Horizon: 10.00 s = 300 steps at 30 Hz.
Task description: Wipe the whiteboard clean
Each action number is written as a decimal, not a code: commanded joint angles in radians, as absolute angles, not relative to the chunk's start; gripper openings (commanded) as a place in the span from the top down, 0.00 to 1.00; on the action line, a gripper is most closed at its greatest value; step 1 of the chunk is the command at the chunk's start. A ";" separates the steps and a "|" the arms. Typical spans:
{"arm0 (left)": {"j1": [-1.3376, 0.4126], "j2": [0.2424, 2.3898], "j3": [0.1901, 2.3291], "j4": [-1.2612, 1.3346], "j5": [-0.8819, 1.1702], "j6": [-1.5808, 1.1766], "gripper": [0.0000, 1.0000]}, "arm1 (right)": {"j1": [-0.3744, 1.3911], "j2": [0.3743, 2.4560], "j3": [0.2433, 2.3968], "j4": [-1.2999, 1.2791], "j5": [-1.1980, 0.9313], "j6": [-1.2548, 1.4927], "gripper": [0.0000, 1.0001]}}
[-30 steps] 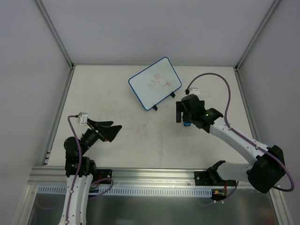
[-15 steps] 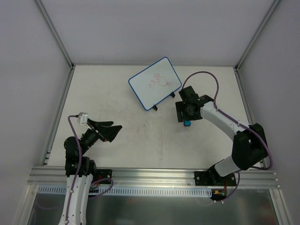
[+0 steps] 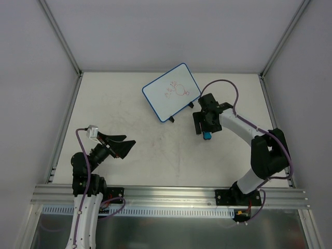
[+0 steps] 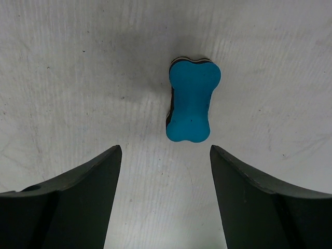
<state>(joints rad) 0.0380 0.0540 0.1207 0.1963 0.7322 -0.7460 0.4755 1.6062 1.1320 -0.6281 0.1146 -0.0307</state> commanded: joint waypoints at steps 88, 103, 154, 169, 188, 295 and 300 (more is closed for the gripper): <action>-0.047 1.184 0.417 1.130 0.643 -0.667 0.05 | 0.388 1.381 1.018 -0.264 0.104 -0.031 1.00; -0.060 1.690 0.776 1.315 0.549 -0.693 0.14 | 0.431 1.462 1.244 -0.207 0.288 -0.003 1.00; -0.117 2.103 1.069 1.537 0.750 -0.933 0.69 | 0.495 1.692 1.353 0.057 0.244 -0.017 1.00; -0.117 2.100 1.061 1.537 0.750 -0.928 0.85 | 0.495 1.753 1.426 0.037 0.166 -0.018 1.00; -0.117 2.099 1.062 1.531 0.773 -0.911 1.00 | 0.449 2.167 2.059 -0.270 -0.060 0.153 1.00; -0.129 2.098 1.048 1.614 0.824 -0.920 1.00 | 0.512 2.293 1.959 0.087 -0.015 0.195 1.00; -0.130 2.098 1.048 1.612 0.824 -0.920 1.00 | 0.538 2.301 1.977 0.084 -0.038 0.155 1.00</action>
<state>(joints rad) -0.1120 2.1094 1.0393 1.2800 0.7498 -0.9379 0.5140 2.2726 1.9377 0.0704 0.0231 0.1963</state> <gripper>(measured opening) 0.043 0.381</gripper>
